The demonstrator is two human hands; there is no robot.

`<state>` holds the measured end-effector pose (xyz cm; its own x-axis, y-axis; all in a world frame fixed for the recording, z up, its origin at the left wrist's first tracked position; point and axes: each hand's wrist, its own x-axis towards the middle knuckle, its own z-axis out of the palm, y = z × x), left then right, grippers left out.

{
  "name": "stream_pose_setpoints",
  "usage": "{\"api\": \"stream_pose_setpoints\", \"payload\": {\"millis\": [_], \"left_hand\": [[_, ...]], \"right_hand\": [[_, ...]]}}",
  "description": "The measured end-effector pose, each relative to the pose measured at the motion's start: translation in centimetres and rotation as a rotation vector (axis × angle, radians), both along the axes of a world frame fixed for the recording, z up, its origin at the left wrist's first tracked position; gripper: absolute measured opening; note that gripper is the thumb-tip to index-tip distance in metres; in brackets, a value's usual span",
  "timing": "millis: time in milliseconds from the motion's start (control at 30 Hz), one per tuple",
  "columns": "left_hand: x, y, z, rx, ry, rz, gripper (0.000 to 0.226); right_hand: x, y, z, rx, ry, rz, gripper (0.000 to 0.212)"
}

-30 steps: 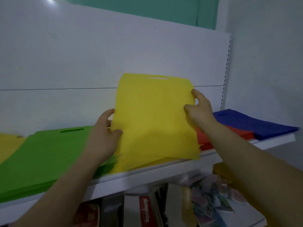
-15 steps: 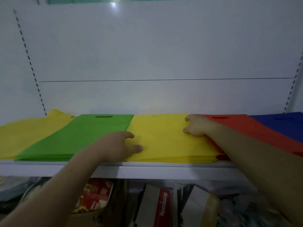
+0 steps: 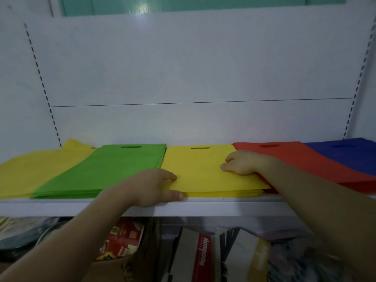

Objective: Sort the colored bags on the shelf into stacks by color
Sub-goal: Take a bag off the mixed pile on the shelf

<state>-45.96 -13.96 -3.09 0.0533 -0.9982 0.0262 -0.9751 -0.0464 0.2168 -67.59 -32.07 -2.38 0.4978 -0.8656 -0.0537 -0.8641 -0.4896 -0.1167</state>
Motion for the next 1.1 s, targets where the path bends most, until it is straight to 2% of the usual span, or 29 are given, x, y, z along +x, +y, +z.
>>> {"api": "stream_pose_setpoints", "payload": {"millis": [267, 600, 833, 1100], "left_hand": [[-0.7, 0.1, 0.1, 0.016, -0.028, 0.039, 0.069], [2.4, 3.4, 1.1, -0.111, 0.076, 0.220, 0.066], [9.5, 9.2, 0.9, -0.193, 0.106, 0.346, 0.067], [21.3, 17.6, 0.5, -0.223, 0.117, 0.391, 0.067]], "right_hand": [[0.6, -0.3, 0.0, -0.039, 0.031, 0.037, 0.060], [7.2, 2.2, 1.7, -0.113, -0.094, 0.229, 0.060], [15.7, 6.5, 2.5, -0.121, -0.162, 0.317, 0.064], [29.6, 13.6, 3.0, -0.089, -0.216, 0.345, 0.067]]}}
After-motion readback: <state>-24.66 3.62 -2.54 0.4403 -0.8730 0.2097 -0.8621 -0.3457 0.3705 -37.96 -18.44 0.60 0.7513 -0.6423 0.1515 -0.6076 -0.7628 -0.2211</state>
